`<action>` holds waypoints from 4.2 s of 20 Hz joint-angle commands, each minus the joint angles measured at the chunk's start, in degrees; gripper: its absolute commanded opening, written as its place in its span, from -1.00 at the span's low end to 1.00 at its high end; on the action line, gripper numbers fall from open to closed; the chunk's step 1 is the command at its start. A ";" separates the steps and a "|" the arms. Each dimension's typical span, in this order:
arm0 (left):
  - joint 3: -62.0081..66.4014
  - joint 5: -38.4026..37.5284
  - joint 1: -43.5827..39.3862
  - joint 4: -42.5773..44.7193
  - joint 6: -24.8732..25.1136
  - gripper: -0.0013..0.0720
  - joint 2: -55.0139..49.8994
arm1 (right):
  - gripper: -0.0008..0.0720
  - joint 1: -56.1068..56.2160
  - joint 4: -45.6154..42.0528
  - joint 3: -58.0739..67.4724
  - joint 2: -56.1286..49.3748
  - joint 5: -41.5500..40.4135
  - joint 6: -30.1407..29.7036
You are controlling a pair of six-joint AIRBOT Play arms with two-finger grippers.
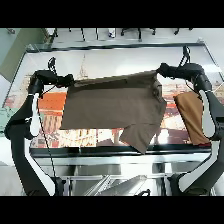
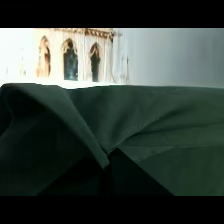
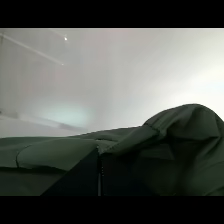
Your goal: Fold the shirts.
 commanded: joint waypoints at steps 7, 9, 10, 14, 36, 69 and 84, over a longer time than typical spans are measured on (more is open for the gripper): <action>-1.77 4.24 1.86 0.76 -0.96 -0.91 1.05 | -0.94 2.84 -32.48 -3.85 7.91 -3.78 16.46; -3.85 3.28 2.38 0.79 -0.90 -0.91 1.95 | -0.94 4.37 -39.26 -10.75 11.02 2.38 21.05; -3.85 3.43 2.84 0.76 -0.90 -0.91 1.97 | -0.94 4.63 -39.50 -13.99 12.15 5.86 21.88; -3.85 3.45 3.02 1.60 -0.87 -0.91 1.95 | -0.93 5.16 -38.36 -21.49 12.59 9.42 22.51; -2.49 8.13 0.90 11.28 -0.90 0.53 1.84 | -0.71 8.85 -28.63 -25.00 9.20 15.43 22.49; -49.29 16.00 13.22 2.99 5.07 -0.92 26.49 | -0.02 2.12 -8.15 -71.69 34.18 -8.59 9.49; -55.58 22.93 13.35 20.39 -0.83 -0.91 35.23 | -0.93 4.94 -38.66 -65.05 48.89 -19.67 28.55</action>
